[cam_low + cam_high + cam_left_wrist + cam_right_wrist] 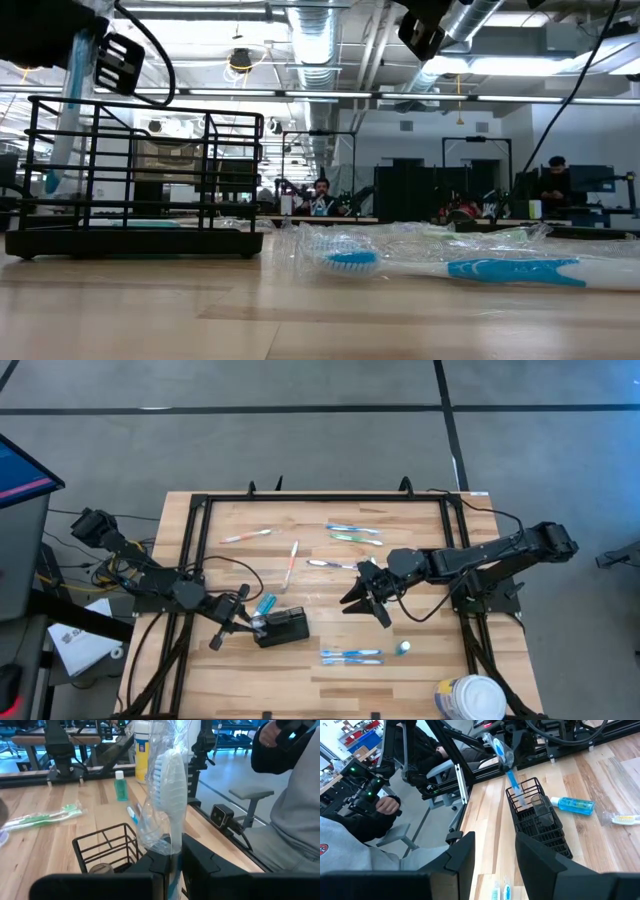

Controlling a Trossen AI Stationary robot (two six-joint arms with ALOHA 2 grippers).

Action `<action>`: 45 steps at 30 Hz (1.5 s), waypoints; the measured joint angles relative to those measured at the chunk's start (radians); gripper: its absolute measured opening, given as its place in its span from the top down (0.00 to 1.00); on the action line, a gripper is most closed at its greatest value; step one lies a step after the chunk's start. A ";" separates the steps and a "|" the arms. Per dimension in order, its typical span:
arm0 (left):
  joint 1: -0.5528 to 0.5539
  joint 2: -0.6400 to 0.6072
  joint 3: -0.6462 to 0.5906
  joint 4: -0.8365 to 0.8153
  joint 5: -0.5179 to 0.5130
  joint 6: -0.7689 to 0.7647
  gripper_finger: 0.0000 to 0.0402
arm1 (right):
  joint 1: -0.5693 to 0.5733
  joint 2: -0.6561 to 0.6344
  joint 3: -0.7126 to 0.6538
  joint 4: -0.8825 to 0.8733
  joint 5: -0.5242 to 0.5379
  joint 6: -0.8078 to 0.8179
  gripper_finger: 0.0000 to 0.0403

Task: Pick & Place toothbrushing station
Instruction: Put the white blue toothbrush into the black toothbrush rack

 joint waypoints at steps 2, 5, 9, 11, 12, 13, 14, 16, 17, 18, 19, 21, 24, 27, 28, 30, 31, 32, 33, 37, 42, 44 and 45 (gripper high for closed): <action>0.000 0.000 0.000 0.019 0.000 0.006 0.93 | 0.000 0.000 0.000 0.000 0.001 0.000 0.67; 0.000 0.000 0.000 0.027 0.000 0.009 0.93 | 0.000 0.000 0.000 0.000 0.001 0.000 0.67; 0.000 0.010 0.000 0.028 -0.001 0.009 0.93 | 0.000 0.000 0.000 0.000 0.001 0.000 0.67; 0.000 0.022 0.000 0.029 -0.002 0.009 0.93 | 0.000 0.000 0.000 0.000 0.001 0.000 0.67; 0.000 0.029 0.000 0.030 -0.003 0.008 0.92 | 0.000 0.000 0.000 0.000 0.001 0.000 0.67; 0.000 0.038 0.000 0.032 -0.006 0.008 0.92 | 0.000 0.000 0.000 0.000 0.001 0.000 0.67; 0.000 0.047 0.000 0.037 -0.006 0.008 0.90 | 0.000 0.000 0.000 0.000 0.001 0.000 0.67; 0.000 0.069 0.000 0.066 -0.011 0.008 0.87 | 0.000 0.000 0.000 0.000 0.001 0.000 0.67; 0.000 0.081 0.000 0.081 -0.017 0.008 0.85 | 0.000 0.000 0.000 0.000 0.001 0.000 0.67; 0.000 0.092 0.000 0.094 -0.019 0.008 0.83 | 0.000 0.000 0.000 0.000 0.001 0.000 0.67; 0.000 0.103 0.000 0.105 -0.022 0.009 0.81 | 0.000 0.000 0.000 0.000 0.001 0.000 0.67; 0.000 0.123 0.000 0.118 -0.024 0.010 0.77 | 0.000 0.000 0.000 0.000 0.001 0.000 0.67; 0.000 0.140 0.000 0.123 -0.024 0.010 0.72 | 0.000 0.000 0.000 0.000 0.001 0.000 0.67; 0.000 0.148 0.000 0.144 -0.027 0.008 0.69 | 0.000 0.000 0.000 0.000 0.001 0.000 0.67; 0.000 0.149 0.000 0.160 -0.028 0.008 0.67 | 0.000 0.000 0.000 0.000 0.001 0.000 0.67; 0.001 0.149 0.001 0.178 -0.028 0.008 0.65 | 0.000 0.000 0.000 0.000 0.001 0.000 0.67; 0.001 0.149 0.001 0.178 -0.028 0.008 0.64 | 0.000 0.000 0.000 0.000 0.001 0.000 0.67; 0.001 0.149 0.001 0.178 -0.028 0.008 0.63 | 0.000 0.000 0.000 0.000 0.001 0.000 0.67; 0.001 0.149 0.001 0.178 -0.028 0.008 0.62 | 0.000 0.000 0.000 0.000 0.001 0.000 0.67; 0.001 0.149 0.001 0.178 -0.029 0.008 0.59 | 0.000 0.000 0.000 0.000 0.001 0.000 0.67; 0.001 0.149 0.001 0.177 -0.032 0.008 0.57 | 0.000 0.000 0.000 0.000 0.001 0.000 0.67; 0.001 0.149 0.001 0.176 -0.032 0.008 0.57 | 0.000 0.000 0.000 0.000 0.001 0.000 0.67; 0.001 0.149 0.001 0.176 -0.032 0.008 0.58 | 0.000 0.000 0.000 0.000 0.001 0.000 0.67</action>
